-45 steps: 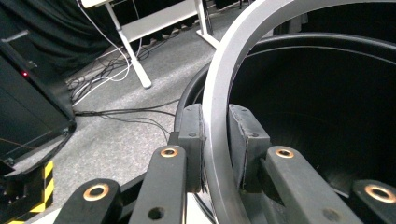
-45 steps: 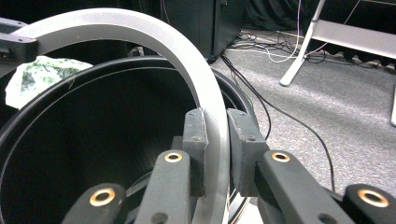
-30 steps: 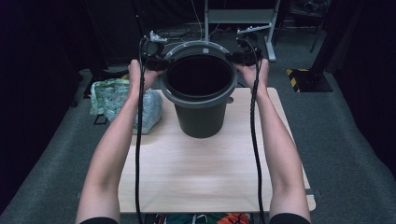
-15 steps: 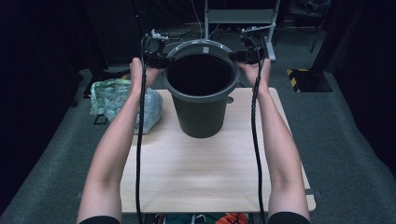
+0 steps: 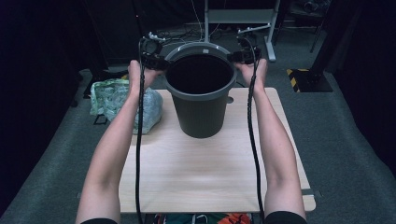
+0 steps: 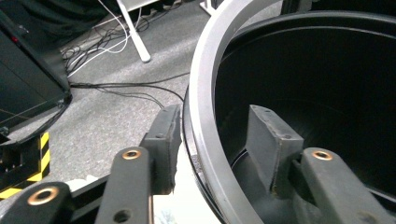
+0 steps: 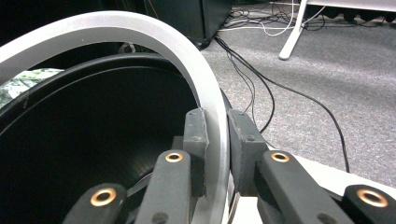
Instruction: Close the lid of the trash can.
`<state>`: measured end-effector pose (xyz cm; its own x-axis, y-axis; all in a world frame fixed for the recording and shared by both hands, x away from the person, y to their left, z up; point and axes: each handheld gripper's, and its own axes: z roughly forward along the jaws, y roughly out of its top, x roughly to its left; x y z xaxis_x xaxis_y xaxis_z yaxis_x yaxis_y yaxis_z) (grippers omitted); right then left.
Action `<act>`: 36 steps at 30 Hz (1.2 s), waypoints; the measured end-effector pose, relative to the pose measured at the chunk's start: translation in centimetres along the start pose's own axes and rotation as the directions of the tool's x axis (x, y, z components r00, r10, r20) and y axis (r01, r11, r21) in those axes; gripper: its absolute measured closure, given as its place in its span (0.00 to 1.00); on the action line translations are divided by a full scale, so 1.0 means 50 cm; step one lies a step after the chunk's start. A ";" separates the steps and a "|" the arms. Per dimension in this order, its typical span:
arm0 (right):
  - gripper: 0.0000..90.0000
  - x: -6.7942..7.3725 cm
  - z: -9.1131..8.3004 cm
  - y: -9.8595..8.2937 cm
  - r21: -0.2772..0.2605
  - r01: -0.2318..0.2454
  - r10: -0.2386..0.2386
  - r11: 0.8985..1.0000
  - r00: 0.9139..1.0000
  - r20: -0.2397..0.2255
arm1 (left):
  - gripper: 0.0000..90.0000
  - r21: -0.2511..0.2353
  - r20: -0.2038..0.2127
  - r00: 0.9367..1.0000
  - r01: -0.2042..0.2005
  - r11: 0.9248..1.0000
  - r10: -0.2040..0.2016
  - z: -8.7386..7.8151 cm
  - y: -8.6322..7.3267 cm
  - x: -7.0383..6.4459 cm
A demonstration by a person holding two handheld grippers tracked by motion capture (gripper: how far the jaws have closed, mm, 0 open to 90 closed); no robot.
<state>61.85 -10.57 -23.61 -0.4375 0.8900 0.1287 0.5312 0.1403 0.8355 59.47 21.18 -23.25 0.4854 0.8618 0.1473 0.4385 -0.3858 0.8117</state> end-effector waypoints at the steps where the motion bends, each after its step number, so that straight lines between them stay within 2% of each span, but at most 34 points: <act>1: 0.87 0.000 0.001 -0.001 0.002 -0.005 0.005 1.000 1.000 0.000 | 0.59 -0.001 -0.004 1.000 0.007 1.000 -0.007 0.000 -0.001 0.000; 4: 0.87 0.000 0.005 -0.002 0.001 -0.010 0.010 1.000 1.000 -0.001 | 0.58 -0.001 -0.007 1.000 0.019 1.000 -0.019 0.000 -0.004 0.005; 6: 0.87 -0.002 0.006 -0.003 -0.005 -0.013 0.013 1.000 1.000 -0.019 | 0.57 -0.005 -0.001 1.000 0.022 1.000 -0.022 -0.003 -0.005 0.007; 15: 0.87 -0.013 0.010 -0.011 -0.007 -0.044 0.044 0.999 0.999 -0.002 | 0.58 -0.018 0.008 1.000 0.018 1.000 -0.018 -0.005 -0.007 0.004; 19: 0.87 -0.018 0.016 -0.013 0.000 -0.051 0.051 0.999 0.999 0.007 | 0.61 -0.001 0.003 1.000 0.007 1.000 -0.007 0.007 -0.012 0.000; 25: 0.87 -0.018 0.031 -0.015 0.020 -0.046 0.046 0.999 0.999 0.010 | 0.68 0.022 0.016 1.000 0.013 1.000 -0.013 0.026 -0.025 0.003; 31: 0.87 -0.020 0.044 -0.014 0.041 -0.047 0.045 0.998 0.998 0.038 | 0.68 0.056 0.022 0.999 0.022 0.998 -0.023 0.043 -0.035 0.006; 36: 0.87 -0.022 0.054 -0.011 0.053 -0.056 0.054 0.997 0.998 0.040 | 0.67 0.064 0.016 1.000 0.018 0.998 -0.020 0.045 -0.035 0.005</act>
<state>63.99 -10.48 -25.66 -0.3783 0.9131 0.1520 0.5928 0.1128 0.7974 60.52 21.31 -25.91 0.4887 0.8638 0.1225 0.4946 -0.3899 0.7768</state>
